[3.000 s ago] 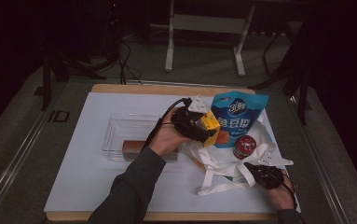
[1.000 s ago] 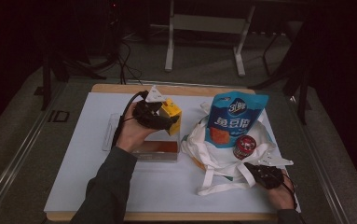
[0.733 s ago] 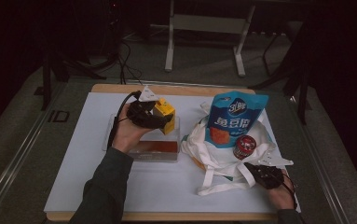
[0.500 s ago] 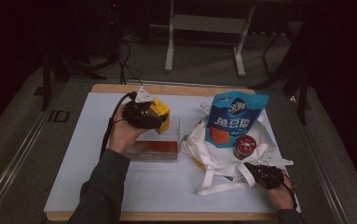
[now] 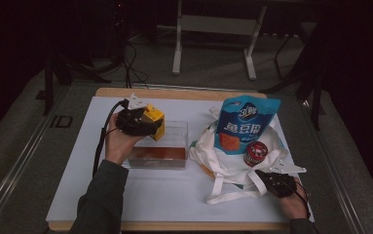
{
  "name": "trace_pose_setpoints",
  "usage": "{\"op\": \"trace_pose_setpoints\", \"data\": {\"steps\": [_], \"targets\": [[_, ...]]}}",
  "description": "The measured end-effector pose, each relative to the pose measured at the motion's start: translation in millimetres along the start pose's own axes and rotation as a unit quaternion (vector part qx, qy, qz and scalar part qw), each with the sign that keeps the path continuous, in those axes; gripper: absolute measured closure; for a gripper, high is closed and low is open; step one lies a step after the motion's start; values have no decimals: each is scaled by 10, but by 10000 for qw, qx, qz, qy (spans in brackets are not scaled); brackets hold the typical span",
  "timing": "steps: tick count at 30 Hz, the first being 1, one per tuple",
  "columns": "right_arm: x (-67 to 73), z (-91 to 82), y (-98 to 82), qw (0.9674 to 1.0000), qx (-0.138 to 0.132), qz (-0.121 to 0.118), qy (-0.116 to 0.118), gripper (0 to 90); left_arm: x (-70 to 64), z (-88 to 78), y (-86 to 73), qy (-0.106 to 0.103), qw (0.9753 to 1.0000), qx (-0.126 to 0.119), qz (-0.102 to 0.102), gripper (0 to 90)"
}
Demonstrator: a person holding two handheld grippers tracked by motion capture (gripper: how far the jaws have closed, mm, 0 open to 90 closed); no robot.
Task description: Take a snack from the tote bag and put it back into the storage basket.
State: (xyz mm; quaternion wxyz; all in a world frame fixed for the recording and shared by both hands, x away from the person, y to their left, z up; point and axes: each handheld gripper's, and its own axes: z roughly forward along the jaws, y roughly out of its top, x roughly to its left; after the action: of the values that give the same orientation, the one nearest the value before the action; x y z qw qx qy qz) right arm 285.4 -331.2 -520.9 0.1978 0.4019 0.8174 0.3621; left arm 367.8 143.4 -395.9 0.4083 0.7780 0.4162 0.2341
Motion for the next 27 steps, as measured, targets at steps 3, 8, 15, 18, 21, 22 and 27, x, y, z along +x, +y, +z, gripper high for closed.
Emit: {"op": "trace_pose_setpoints", "data": {"steps": [3,8,15,18,21,22,27], "targets": [[-1,0,1,10000,-2,-6,3,873,39,-25,-52,64,9999,-43,-92,284],[0,1,0,10000,-4,-1,-2,873,84,-28,-130,408,9991,37,-68,283],[0,0,-1,10000,-5,9,-2,873,173,-13,-268,548,9981,74,-286,283],[0,0,-2,10000,-6,8,-4,872,207,-7,-323,625,9974,76,-347,283],[1,0,-2,10000,-10,11,-5,872,249,-13,-373,623,9970,31,-453,283],[1,0,-2,10000,-8,11,-6,873,255,-13,-383,646,9968,25,-470,283],[1,0,-2,10000,-10,12,-8,873,296,-10,-447,824,9948,33,-591,283]]}}
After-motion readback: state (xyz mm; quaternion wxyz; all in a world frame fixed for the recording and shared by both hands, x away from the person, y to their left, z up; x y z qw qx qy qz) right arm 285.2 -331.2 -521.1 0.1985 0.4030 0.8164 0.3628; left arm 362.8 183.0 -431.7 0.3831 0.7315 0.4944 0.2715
